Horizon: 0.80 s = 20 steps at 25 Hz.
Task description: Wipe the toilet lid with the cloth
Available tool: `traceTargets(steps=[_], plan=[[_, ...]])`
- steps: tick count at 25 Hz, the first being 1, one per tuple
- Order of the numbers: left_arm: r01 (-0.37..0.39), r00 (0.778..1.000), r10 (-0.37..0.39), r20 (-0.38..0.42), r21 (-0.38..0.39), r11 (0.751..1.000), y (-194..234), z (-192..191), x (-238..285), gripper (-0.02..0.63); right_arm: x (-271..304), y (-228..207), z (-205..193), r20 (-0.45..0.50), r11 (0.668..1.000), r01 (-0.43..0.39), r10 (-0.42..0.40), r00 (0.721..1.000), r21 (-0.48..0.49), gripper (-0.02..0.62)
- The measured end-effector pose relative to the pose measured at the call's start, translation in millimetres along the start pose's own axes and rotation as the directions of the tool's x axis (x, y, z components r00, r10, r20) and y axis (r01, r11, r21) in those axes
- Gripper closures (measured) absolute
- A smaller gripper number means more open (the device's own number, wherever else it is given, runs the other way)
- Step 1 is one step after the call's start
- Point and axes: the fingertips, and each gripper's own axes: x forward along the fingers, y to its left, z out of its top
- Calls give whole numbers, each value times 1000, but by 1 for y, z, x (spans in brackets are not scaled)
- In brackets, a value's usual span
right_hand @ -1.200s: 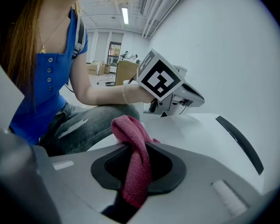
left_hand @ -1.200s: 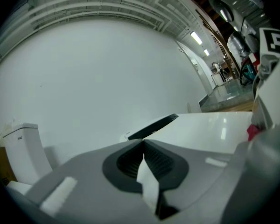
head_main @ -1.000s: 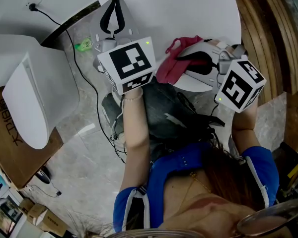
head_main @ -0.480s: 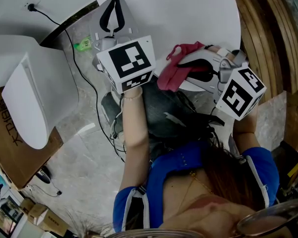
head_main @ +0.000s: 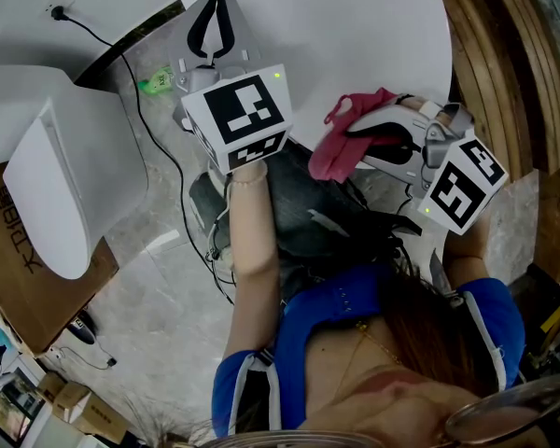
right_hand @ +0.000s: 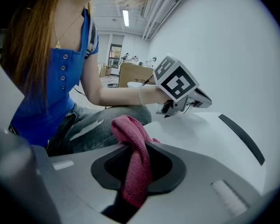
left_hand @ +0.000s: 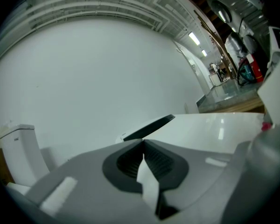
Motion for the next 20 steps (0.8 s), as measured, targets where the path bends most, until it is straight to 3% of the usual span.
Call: traceTargets(steps=[20], plan=[[7,1000,-7,-3,-1,1000,-3,-1,1,603,-29,24,-25,-2,994,21,-21,1000,108,519]])
